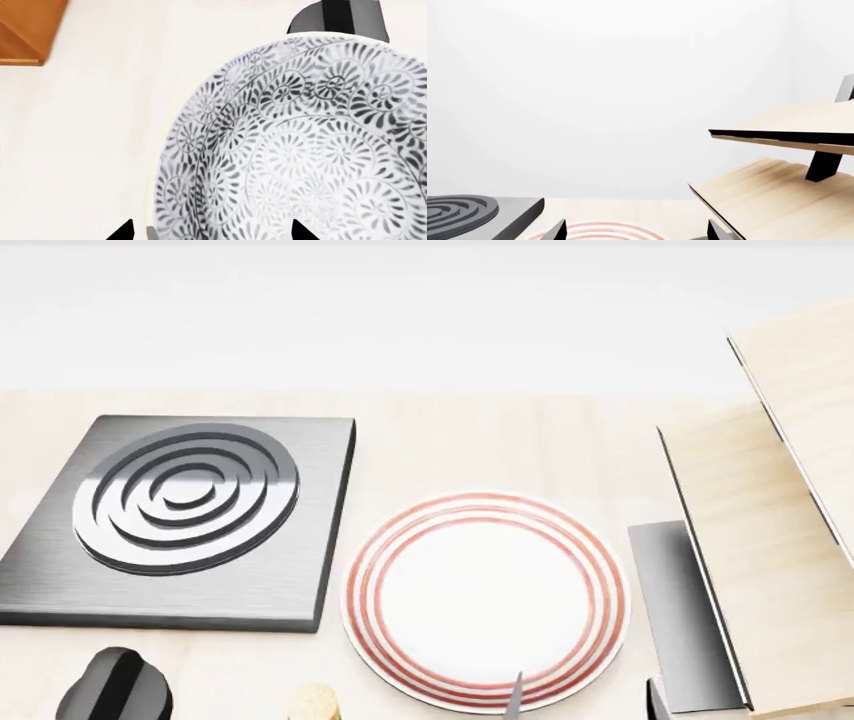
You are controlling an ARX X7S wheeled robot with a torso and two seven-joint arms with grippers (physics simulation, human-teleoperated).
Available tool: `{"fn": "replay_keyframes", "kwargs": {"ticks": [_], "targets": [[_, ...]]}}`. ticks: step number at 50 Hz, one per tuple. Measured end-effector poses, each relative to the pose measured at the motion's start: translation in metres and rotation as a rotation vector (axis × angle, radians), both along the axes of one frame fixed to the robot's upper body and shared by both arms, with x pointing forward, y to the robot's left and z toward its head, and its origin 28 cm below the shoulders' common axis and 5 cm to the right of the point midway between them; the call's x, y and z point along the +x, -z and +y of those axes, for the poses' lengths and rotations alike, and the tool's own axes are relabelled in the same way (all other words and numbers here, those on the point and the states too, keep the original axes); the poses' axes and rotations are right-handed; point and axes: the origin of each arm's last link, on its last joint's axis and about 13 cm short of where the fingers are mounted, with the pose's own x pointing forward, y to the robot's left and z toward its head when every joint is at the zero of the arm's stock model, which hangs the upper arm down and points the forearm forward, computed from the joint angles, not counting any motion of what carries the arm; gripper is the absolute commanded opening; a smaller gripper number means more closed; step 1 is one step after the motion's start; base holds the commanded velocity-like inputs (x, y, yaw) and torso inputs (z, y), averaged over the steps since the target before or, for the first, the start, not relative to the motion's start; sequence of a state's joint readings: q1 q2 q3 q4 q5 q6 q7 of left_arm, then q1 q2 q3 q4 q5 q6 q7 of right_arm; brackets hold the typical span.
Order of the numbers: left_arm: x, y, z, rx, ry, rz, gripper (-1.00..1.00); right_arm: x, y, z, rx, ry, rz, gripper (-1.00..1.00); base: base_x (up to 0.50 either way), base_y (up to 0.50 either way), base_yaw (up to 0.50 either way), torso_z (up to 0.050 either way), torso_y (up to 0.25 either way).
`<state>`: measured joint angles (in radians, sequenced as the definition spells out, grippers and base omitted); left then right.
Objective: Pick up the akita bowl and put it on the plate.
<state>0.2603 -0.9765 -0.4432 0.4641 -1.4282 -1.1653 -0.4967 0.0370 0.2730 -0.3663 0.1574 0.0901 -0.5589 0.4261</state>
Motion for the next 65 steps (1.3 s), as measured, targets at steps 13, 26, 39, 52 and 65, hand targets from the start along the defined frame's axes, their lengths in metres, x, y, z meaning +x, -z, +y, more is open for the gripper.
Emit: {"fn": "replay_keyframes", "kwargs": {"ticks": [13,26,39,52,65], "targets": [[0.012,0.012,0.006,-0.011,-0.027,0.042,1.00,0.000,0.001,0.000,0.000,-0.001,0.002,1.00,0.00,0.00,0.00,0.000,0.000],[0.035,0.014,0.013,0.014,-0.051,-0.011,-1.00,0.000,0.001,0.000,0.004,-0.002,0.002,1.00,0.00,0.00,0.00,-0.003,0.000],[0.041,0.019,0.009,0.081,-0.001,-0.057,-1.00,0.000,0.001,0.000,0.009,-0.003,0.004,1.00,0.00,0.00,0.00,-0.003,0.000],[0.032,0.007,0.000,0.138,0.058,-0.119,-1.00,0.001,0.001,-0.001,0.014,0.000,0.003,1.00,0.00,0.00,0.00,-0.001,0.000],[0.023,-0.009,-0.006,0.126,0.081,-0.187,-1.00,0.001,0.001,-0.001,0.014,0.002,0.003,1.00,0.00,0.00,0.00,0.000,0.000]]}}
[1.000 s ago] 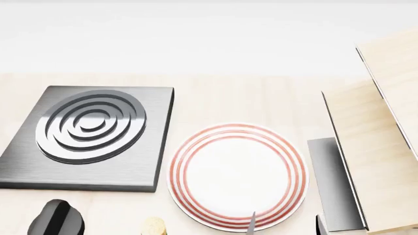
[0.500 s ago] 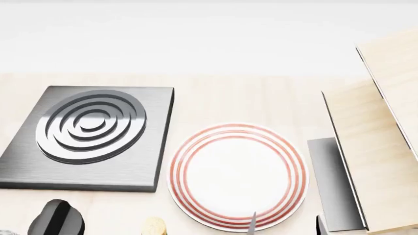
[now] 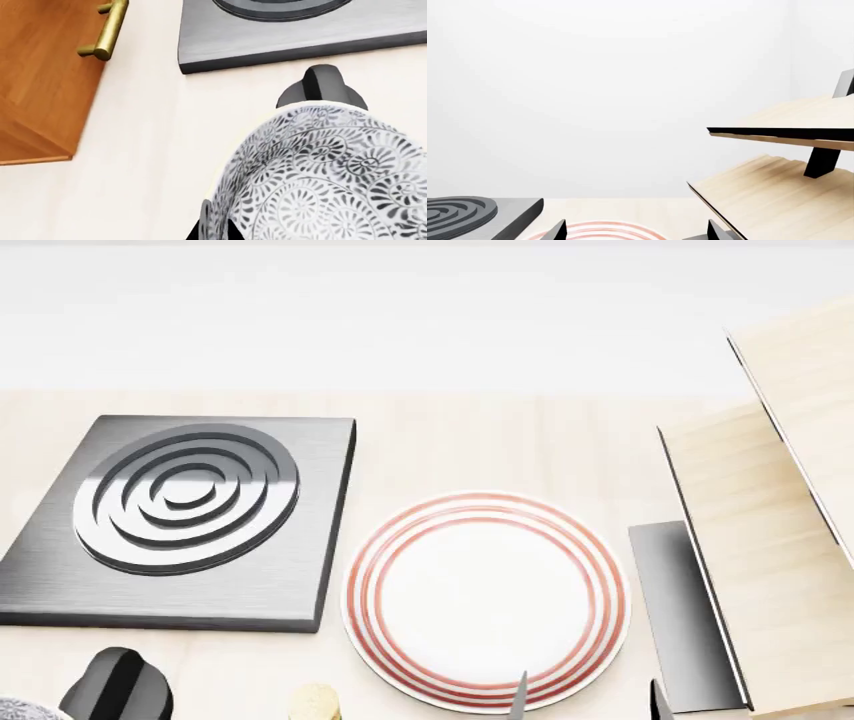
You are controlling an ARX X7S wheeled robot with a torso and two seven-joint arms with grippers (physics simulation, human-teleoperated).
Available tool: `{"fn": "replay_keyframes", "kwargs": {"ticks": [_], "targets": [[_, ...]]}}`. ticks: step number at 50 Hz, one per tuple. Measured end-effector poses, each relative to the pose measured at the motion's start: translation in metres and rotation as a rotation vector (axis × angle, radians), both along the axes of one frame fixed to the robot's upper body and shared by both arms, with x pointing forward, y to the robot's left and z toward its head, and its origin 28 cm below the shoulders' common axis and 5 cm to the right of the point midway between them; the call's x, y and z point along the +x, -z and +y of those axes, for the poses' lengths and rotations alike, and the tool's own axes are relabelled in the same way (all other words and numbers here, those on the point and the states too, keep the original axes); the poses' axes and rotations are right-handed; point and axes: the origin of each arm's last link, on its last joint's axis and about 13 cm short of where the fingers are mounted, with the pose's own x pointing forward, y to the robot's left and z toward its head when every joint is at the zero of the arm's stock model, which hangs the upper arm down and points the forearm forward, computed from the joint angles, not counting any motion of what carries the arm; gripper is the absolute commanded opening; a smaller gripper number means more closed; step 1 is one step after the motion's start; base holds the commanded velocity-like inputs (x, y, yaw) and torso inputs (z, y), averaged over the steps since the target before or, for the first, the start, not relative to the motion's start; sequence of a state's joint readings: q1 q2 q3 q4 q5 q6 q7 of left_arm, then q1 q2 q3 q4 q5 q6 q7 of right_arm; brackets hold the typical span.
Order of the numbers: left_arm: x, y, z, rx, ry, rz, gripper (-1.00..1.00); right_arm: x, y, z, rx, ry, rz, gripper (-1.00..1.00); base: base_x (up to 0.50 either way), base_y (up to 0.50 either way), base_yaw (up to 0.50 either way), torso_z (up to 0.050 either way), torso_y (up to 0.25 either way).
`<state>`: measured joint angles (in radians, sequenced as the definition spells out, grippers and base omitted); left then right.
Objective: Pick up the akita bowl and put it on the plate.
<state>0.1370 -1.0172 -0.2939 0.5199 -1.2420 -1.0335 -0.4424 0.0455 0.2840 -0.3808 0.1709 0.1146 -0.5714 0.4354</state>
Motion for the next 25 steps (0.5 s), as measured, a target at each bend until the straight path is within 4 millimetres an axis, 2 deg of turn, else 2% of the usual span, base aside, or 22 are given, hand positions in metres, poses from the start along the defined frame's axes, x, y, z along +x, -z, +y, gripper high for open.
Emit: {"fn": "replay_keyframes", "kwargs": {"ticks": [15,25], "targets": [[-0.002,-0.031,-0.001,0.028,-0.054,-0.149,-1.00,0.000,0.000,0.000,0.000,0.000,0.000,1.00,0.00,0.00,0.00,0.000,0.000],[0.007,-0.055,-0.004,0.025,-0.061,-0.246,-1.00,0.001,0.000,0.000,0.000,0.000,0.001,1.00,0.00,0.00,0.00,0.000,0.000]]}}
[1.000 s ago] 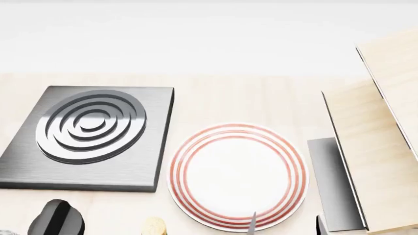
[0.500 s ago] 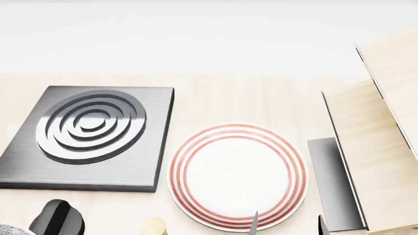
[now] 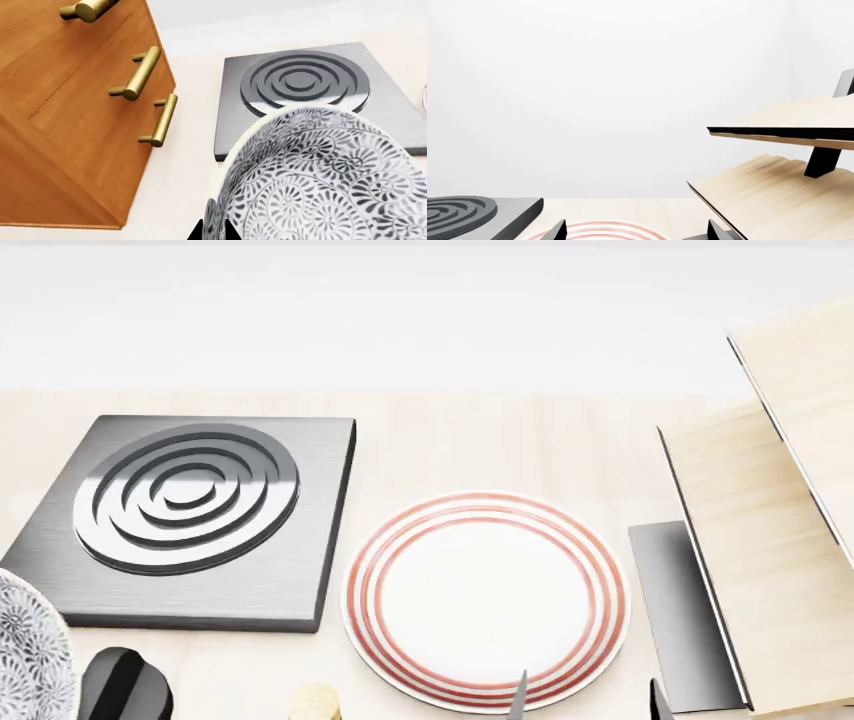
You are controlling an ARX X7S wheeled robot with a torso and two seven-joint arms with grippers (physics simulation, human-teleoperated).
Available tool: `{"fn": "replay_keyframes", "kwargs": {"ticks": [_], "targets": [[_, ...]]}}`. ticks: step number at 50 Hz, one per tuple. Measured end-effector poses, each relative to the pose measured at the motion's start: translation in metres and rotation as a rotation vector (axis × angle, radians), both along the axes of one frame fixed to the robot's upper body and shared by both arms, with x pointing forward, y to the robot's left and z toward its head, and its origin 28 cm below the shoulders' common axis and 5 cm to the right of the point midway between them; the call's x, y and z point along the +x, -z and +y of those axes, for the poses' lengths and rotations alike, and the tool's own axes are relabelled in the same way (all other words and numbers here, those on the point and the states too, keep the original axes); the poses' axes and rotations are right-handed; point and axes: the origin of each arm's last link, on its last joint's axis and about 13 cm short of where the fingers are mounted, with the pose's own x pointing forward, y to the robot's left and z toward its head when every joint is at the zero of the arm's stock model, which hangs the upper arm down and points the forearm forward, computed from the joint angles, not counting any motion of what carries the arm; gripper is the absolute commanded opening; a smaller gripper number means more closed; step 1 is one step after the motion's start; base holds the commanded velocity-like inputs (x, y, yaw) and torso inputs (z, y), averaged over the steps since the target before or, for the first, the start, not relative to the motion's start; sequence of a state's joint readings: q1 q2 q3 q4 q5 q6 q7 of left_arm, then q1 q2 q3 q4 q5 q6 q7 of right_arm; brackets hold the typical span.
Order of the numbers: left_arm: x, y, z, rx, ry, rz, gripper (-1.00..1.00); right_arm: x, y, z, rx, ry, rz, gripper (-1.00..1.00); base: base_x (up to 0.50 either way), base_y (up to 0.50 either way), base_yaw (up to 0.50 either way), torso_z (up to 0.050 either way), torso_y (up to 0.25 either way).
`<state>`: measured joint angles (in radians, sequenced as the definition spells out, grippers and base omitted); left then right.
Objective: Pick up the akita bowl and put it on the plate.
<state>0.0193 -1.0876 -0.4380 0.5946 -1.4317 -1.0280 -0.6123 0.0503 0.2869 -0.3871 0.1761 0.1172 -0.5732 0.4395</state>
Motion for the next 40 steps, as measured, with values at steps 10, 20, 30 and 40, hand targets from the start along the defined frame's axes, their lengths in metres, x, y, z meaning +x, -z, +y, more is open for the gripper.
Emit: {"fn": "replay_keyframes", "kwargs": {"ticks": [10,20,30,40], "targets": [[0.015,-0.020,-0.002,-0.044,0.008,-0.071,-1.00,0.000,0.000,0.000,0.001,0.002,0.001,1.00,0.00,0.00,0.00,0.000,0.000],[0.033,-0.037,-0.002,-0.087,0.008,-0.108,-1.00,0.001,0.001,0.000,0.001,0.002,0.003,1.00,0.00,0.00,0.00,0.000,0.000],[0.059,-0.053,-0.004,-0.162,-0.004,-0.148,-1.00,0.001,0.002,0.000,0.001,0.001,0.005,1.00,0.00,0.00,0.00,0.000,0.000],[0.089,-0.064,-0.010,-0.309,0.009,-0.180,-1.00,0.001,0.003,0.000,0.000,0.000,0.008,1.00,0.00,0.00,0.00,0.000,0.000]]}}
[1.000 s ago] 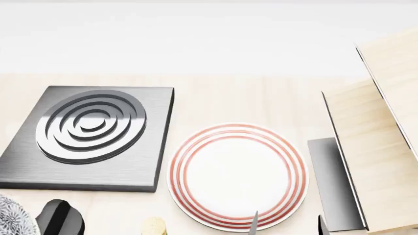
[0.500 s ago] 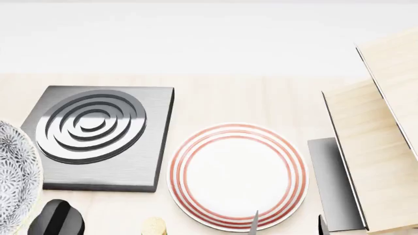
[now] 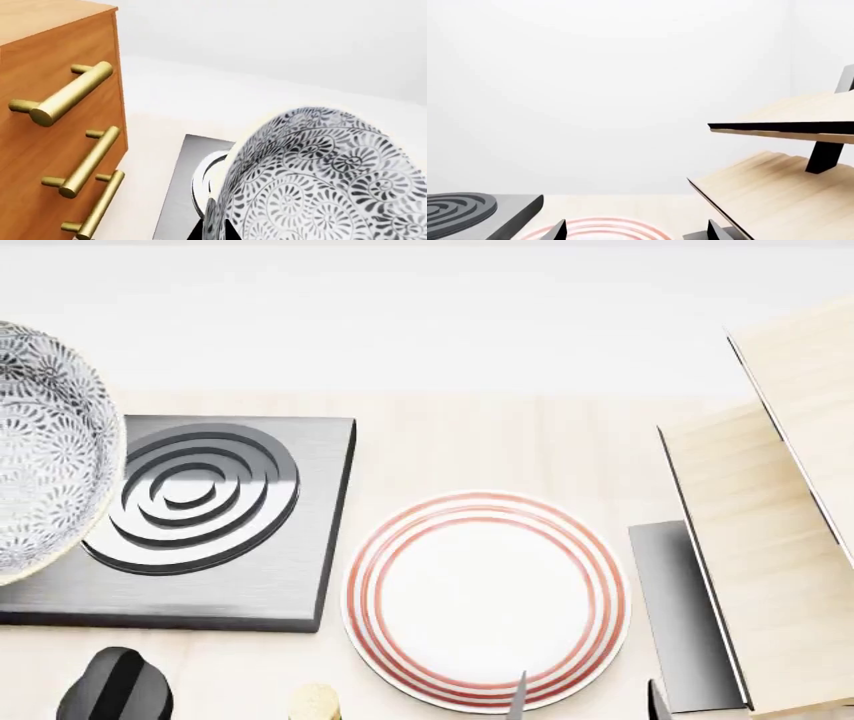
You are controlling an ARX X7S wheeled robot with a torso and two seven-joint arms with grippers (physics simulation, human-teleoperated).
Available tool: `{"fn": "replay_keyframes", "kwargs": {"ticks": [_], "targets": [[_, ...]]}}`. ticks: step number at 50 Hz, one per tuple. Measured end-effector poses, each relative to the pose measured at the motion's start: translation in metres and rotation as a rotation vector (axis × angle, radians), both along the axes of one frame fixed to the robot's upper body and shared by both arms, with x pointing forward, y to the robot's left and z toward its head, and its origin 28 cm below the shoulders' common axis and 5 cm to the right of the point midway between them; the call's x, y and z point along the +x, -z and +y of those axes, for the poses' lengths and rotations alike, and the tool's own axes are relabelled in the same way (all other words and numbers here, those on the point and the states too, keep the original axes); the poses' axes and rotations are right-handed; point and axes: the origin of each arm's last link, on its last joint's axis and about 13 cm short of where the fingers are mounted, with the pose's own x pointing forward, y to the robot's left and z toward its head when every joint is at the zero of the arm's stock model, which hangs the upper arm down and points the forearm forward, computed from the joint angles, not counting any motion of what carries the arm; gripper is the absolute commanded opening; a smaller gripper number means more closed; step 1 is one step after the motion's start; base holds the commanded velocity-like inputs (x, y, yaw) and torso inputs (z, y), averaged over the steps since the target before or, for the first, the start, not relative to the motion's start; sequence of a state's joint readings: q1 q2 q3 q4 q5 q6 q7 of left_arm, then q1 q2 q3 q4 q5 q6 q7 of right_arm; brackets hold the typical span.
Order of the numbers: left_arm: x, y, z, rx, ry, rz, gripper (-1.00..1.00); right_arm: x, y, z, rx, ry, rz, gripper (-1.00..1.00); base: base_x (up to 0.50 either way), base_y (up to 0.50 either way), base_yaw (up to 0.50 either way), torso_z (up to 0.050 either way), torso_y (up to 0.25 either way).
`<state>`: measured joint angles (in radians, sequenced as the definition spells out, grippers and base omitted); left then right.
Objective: Pick up the akita bowl and put it on the plate.
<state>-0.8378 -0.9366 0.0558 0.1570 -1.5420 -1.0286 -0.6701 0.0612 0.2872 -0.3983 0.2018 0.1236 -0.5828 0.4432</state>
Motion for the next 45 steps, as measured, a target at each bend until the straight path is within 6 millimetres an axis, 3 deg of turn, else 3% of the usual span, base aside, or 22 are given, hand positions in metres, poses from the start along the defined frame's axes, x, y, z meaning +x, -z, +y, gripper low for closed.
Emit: {"fn": "replay_keyframes", "kwargs": {"ticks": [23,45], "targets": [[0.062,-0.002,-0.032,-0.371,0.148,0.030,-1.00,0.001,0.003,0.001,-0.002,-0.007,0.010,1.00,0.00,0.00,0.00,0.000,0.000],[0.110,0.004,-0.067,-0.458,0.218,0.118,-1.00,0.002,0.006,0.001,-0.003,-0.012,0.017,1.00,0.00,0.00,0.00,0.000,0.000]]}}
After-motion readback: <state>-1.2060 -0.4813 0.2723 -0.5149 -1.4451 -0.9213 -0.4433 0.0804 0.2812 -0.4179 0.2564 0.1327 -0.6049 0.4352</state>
